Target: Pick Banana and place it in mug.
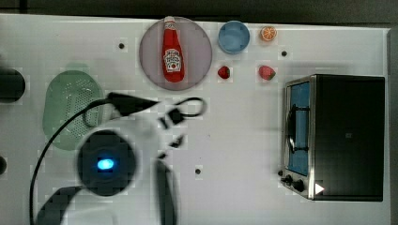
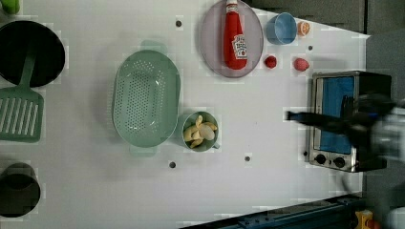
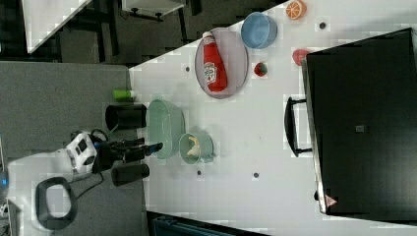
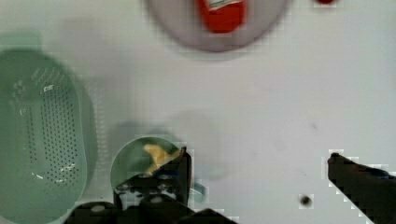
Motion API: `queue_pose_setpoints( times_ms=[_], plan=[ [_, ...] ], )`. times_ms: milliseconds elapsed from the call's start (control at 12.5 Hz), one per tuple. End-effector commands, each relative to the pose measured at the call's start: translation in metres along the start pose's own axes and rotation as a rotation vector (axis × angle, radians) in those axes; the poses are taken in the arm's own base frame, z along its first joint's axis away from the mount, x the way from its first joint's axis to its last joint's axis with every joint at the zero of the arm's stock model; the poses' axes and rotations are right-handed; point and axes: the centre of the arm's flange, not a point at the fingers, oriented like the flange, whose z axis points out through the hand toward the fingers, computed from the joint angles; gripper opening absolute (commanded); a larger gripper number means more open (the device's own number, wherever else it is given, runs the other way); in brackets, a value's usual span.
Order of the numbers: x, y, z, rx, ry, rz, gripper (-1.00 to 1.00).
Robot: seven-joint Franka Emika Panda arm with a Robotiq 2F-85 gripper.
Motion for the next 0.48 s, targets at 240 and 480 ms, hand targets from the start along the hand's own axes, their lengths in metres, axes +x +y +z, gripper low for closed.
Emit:
queue_pose_setpoints(
  times_ms=[240,480],
  plan=[
    [0.052,0.125,-0.101,0.024,-0.065,0.296,1.00],
    [0.063,0.147,-0.148,-0.050,0.009,0.307,1.00]
  ],
)
